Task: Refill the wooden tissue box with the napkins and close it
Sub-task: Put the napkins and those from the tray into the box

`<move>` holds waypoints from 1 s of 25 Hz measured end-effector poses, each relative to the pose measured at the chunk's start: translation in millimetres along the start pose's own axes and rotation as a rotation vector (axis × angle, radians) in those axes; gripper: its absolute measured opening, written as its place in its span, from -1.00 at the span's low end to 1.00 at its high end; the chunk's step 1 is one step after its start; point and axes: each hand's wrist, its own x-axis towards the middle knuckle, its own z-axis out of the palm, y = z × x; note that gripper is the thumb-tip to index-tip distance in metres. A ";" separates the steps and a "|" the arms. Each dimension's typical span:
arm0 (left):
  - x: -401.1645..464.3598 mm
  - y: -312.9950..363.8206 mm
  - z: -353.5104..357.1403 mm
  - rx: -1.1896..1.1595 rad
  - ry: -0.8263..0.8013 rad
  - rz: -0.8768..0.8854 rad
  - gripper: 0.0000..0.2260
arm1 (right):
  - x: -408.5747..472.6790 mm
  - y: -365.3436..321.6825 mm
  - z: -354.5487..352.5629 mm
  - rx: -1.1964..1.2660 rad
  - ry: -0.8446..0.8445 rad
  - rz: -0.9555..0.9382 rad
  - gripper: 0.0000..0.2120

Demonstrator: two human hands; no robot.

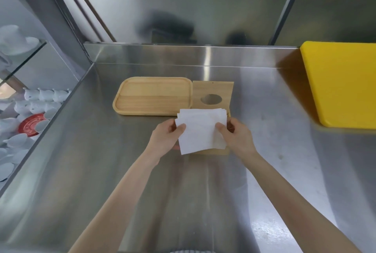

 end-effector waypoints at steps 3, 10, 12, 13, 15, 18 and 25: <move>13.0 -0.8 12.7 0.092 0.048 0.001 -0.76 | 10.4 4.4 -10.2 -0.103 0.015 -0.017 -0.76; 36.5 3.2 39.5 0.529 0.107 0.105 -0.83 | 41.8 10.3 -12.9 -0.464 0.024 -0.099 -0.92; 41.2 3.7 43.7 0.681 0.124 0.134 -0.83 | 47.4 9.5 -9.1 -0.620 0.003 -0.151 -0.83; 43.5 4.7 44.5 0.760 0.135 0.143 -0.81 | 49.5 8.9 -7.4 -0.697 -0.010 -0.164 -0.80; 49.1 7.0 45.8 0.888 0.129 0.163 -0.78 | 52.0 8.8 -5.9 -0.826 -0.021 -0.171 -0.77; 55.8 6.7 47.8 1.019 0.067 0.185 -0.77 | 56.0 11.0 -2.3 -0.964 0.007 -0.186 -0.78; 64.3 4.9 52.1 1.078 0.047 0.179 -0.75 | 60.9 11.7 5.0 -1.048 -0.052 -0.131 -0.78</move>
